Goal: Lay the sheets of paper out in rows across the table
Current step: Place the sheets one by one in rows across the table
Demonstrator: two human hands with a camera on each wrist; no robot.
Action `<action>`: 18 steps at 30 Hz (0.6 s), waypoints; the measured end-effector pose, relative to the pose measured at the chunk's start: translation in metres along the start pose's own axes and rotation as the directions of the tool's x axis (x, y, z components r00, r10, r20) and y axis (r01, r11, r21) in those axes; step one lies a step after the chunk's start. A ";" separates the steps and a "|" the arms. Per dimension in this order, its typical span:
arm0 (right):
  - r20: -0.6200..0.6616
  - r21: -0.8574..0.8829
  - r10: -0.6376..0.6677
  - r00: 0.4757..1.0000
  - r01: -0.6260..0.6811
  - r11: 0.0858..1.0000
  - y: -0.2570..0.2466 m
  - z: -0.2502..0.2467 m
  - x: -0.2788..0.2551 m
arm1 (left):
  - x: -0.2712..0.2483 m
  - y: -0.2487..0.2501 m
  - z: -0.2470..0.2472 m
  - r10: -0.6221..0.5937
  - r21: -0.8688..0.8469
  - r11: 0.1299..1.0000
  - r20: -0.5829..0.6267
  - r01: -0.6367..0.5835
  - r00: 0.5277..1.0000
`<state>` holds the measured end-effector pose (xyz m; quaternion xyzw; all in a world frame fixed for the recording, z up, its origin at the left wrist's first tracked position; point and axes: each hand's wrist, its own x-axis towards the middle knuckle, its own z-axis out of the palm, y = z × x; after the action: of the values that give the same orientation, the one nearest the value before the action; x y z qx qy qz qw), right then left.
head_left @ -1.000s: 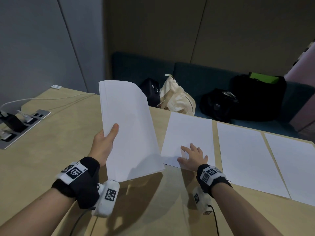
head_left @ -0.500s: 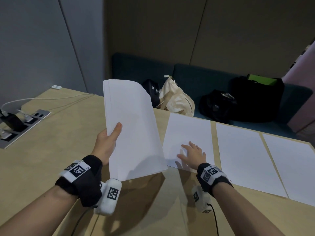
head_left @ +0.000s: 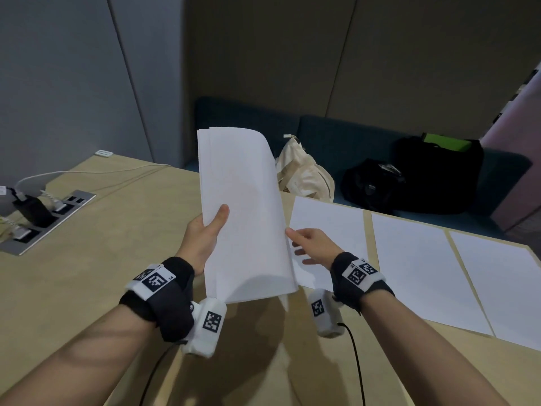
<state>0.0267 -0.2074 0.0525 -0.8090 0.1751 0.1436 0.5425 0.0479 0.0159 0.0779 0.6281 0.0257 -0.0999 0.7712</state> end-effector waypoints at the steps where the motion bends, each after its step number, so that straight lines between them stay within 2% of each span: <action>1: 0.039 0.026 0.016 0.999 -0.017 1.000 0.002 -0.001 -0.001 | -0.002 0.001 0.001 0.000 0.002 1.000 0.005 0.000 1.000; 3: 0.067 0.190 -0.001 0.998 -0.012 0.982 0.008 -0.002 -0.005 | -0.005 0.002 0.005 0.003 0.002 1.000 0.003 -0.003 1.000; 6: -0.080 0.356 -0.048 0.996 0.074 0.932 0.013 -0.011 -0.012 | -0.011 0.003 0.011 0.016 -0.002 1.000 -0.021 -0.016 1.000; 9: -0.335 0.263 -0.074 0.939 0.168 0.950 0.017 -0.029 -0.015 | -0.020 -0.001 0.020 0.040 0.021 0.999 -0.074 -0.038 0.996; 11: -0.436 0.220 -0.102 0.894 0.216 0.951 0.020 -0.041 -0.018 | -0.026 -0.005 0.027 0.051 0.044 0.998 -0.115 -0.046 0.992; 13: -0.467 0.216 -0.128 0.875 0.253 0.943 0.025 -0.050 -0.022 | -0.033 -0.012 0.033 0.052 0.049 0.998 -0.152 -0.045 0.987; 18: -0.442 0.140 -0.218 0.870 0.307 0.941 0.035 -0.058 -0.025 | -0.057 -0.024 0.040 0.085 0.041 0.996 -0.260 -0.077 0.962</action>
<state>-0.0090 -0.2703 0.0558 -0.7764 0.1894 -0.1281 0.5873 -0.0159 -0.0211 0.0726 0.6482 0.0998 0.0151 0.7548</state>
